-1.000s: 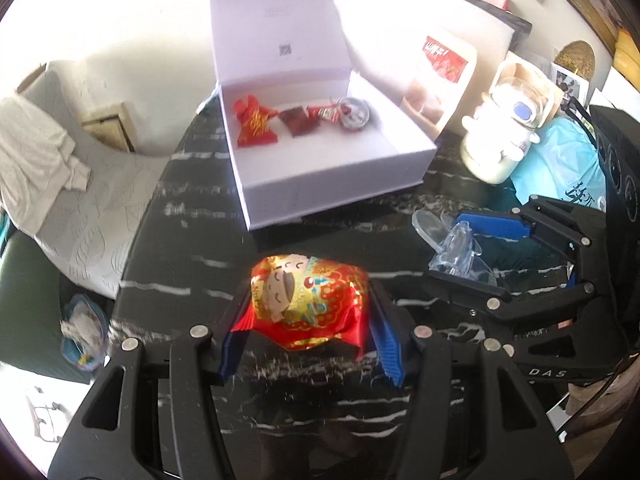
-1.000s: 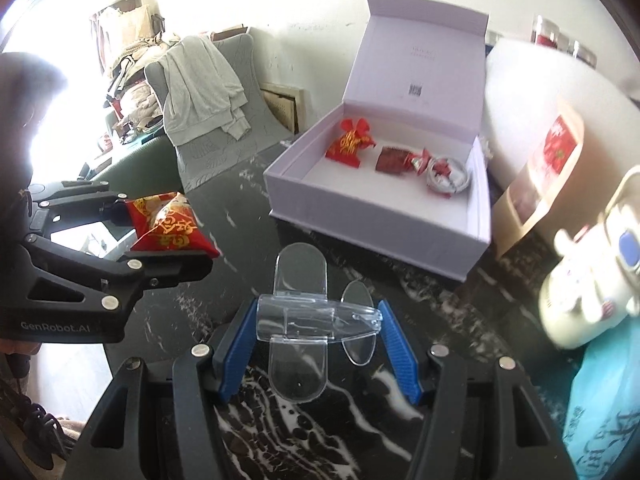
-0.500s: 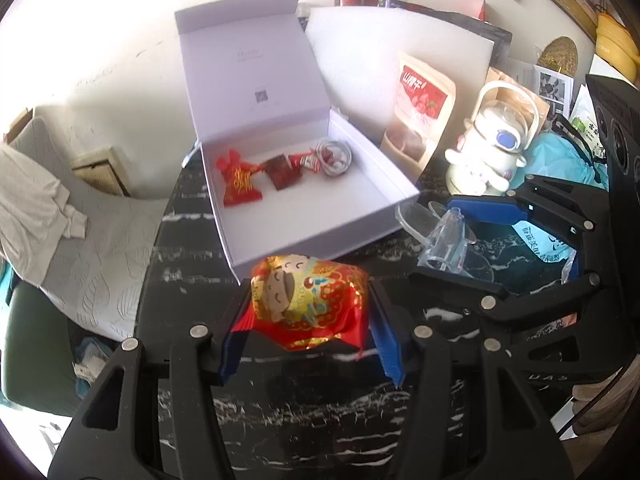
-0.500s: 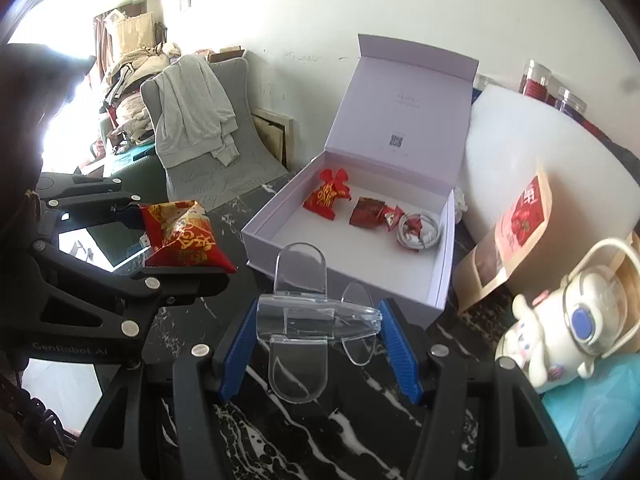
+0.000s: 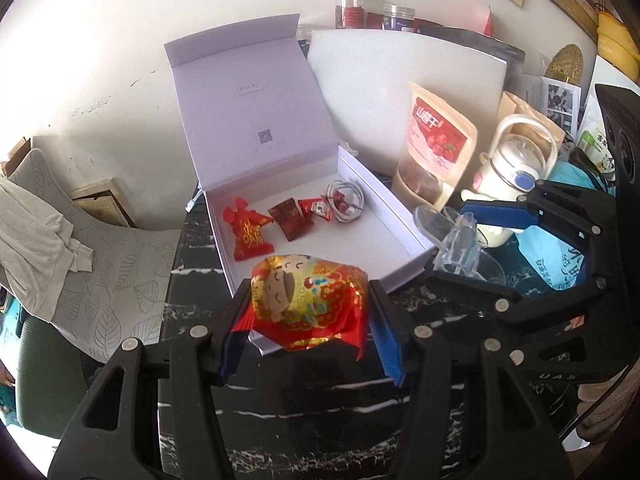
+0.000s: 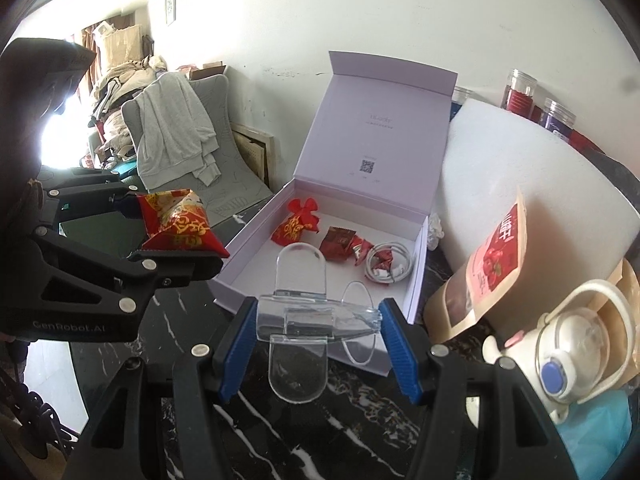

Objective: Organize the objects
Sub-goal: 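Lift and carry the candy packet and clear airplane with both grippers toward the white box, then lower both held items into the box and open both grippers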

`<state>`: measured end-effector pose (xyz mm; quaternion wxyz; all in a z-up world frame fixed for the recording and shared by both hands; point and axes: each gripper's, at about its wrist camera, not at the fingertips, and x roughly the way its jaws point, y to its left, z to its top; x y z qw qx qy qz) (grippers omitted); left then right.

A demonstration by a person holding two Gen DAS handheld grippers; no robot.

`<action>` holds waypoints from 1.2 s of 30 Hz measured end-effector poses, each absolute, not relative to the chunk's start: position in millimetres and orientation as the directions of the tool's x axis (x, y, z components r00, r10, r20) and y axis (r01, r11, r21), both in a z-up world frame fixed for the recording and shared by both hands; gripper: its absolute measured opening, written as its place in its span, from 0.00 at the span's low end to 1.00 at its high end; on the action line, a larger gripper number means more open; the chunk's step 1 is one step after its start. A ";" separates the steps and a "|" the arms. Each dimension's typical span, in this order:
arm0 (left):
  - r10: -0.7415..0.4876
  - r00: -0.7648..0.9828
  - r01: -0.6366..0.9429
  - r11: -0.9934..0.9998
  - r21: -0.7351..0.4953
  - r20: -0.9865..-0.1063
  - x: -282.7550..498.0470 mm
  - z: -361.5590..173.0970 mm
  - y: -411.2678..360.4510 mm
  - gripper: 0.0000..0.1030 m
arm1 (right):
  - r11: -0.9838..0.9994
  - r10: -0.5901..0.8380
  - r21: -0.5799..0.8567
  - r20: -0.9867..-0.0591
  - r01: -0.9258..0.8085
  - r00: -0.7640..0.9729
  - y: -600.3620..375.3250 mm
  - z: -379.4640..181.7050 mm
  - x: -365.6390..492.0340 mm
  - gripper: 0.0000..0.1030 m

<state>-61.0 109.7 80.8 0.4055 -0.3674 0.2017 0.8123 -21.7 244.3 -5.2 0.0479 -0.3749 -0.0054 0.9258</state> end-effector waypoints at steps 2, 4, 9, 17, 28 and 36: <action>0.513 -0.400 -0.807 -0.590 0.027 -0.759 -67.7 81.3 113.4 0.52 | -0.995 0.098 -0.043 -0.695 -0.094 -0.713 250.7 -5.0 -26.9 0.60; 0.511 -0.400 -0.807 -0.591 0.027 -0.761 -75.1 80.7 118.2 0.52 | -0.994 0.100 -0.041 -0.695 -0.100 -0.712 256.9 -4.5 -33.1 0.60; 0.504 -0.405 -0.802 -0.596 0.033 -0.763 -92.5 77.8 130.3 0.52 | -0.993 0.111 -0.042 -0.690 -0.113 -0.715 268.4 -2.3 -50.1 0.60; 0.491 -0.436 -0.790 -0.610 0.059 -0.754 -121.7 79.6 148.3 0.52 | -0.989 0.132 -0.041 -0.666 -0.141 -0.734 286.0 5.8 -78.9 0.60; 0.452 -0.474 -0.777 -0.619 0.117 -0.756 -166.5 71.5 173.8 0.52 | -0.987 0.122 -0.001 -0.648 -0.159 -0.752 303.6 14.1 -122.9 0.60; 0.434 -0.455 -0.784 -0.610 0.118 -0.778 -189.1 48.1 190.7 0.52 | -0.985 0.092 0.050 -0.664 -0.167 -0.742 318.0 1.6 -152.7 0.60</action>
